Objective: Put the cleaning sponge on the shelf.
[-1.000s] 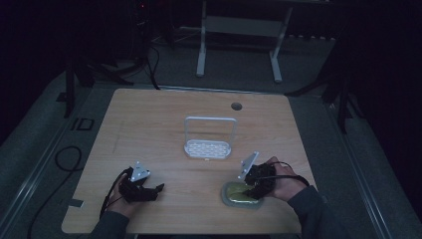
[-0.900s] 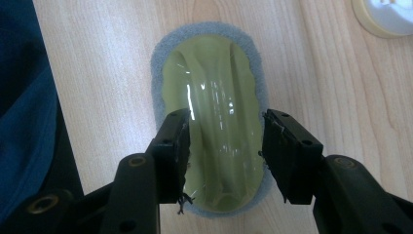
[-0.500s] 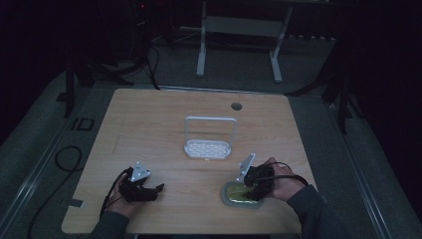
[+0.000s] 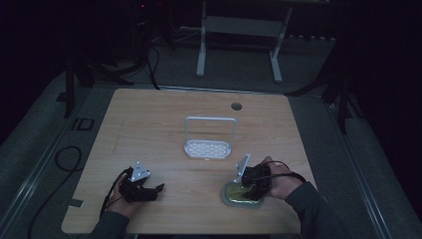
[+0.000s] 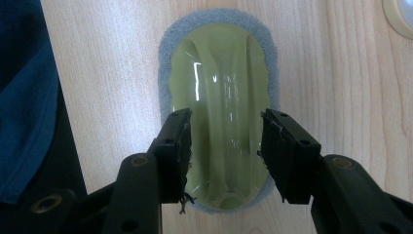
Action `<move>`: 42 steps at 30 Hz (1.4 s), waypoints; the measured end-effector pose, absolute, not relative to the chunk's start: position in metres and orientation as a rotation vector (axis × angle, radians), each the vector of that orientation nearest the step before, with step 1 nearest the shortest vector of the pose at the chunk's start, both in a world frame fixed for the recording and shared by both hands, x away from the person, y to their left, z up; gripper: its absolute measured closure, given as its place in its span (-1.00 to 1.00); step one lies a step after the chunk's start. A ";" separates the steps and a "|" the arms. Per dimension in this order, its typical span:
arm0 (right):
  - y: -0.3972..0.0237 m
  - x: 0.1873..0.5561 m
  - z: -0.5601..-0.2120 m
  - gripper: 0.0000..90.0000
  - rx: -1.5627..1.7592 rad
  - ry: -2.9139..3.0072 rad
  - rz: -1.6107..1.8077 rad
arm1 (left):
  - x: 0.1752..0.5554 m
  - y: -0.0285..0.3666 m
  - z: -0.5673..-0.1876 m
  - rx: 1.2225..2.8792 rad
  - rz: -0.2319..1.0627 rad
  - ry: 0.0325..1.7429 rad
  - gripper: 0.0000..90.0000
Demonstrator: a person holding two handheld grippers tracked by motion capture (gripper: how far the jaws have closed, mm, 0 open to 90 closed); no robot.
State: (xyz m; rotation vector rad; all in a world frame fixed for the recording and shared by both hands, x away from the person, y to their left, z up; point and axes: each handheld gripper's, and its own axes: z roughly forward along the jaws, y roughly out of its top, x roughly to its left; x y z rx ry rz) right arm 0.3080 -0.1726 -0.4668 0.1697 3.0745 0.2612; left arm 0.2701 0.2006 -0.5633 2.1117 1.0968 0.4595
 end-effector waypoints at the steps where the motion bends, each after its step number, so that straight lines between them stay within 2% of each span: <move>1: -0.173 0.308 -0.467 0.21 0.170 3.074 0.261 | 0.270 0.201 -0.563 2.112 0.460 1.097 -0.52; 31: -0.161 0.314 -0.473 0.38 0.092 3.104 0.157 | 0.270 0.201 -0.563 2.111 0.460 1.097 -0.52; 42: -0.159 0.314 -0.476 0.57 0.083 3.110 0.124 | 0.270 0.201 -0.563 2.111 0.460 1.097 -0.52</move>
